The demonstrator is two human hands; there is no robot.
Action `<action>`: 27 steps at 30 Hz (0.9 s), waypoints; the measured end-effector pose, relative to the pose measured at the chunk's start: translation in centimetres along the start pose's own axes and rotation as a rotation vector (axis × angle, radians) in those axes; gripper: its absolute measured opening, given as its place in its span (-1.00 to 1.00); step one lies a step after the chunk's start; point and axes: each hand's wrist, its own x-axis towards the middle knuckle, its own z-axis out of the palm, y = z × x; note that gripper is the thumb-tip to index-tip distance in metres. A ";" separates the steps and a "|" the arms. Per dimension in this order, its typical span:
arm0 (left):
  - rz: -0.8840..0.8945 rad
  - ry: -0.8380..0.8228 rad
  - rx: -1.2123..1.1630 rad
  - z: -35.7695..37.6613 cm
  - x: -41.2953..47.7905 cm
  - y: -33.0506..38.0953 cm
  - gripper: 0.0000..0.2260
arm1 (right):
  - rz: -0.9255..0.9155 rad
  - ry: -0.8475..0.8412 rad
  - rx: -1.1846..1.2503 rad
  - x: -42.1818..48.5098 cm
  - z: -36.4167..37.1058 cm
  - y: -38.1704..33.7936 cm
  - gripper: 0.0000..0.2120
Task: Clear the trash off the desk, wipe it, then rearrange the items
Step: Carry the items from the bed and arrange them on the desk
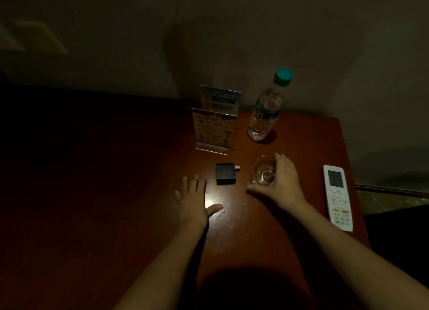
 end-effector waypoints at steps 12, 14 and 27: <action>0.006 0.001 -0.026 0.4 0.2 -0.5 -0.14 | -0.061 0.011 0.142 2.7 1.7 -2.6 0.14; 0.004 -0.003 -0.010 0.3 0.1 -0.5 -0.14 | -0.052 0.027 0.216 2.2 1.5 -2.4 0.12; 0.086 0.155 -0.085 -2.6 -0.4 -0.6 -0.29 | -0.040 0.075 0.169 -3.8 0.3 -1.8 -0.20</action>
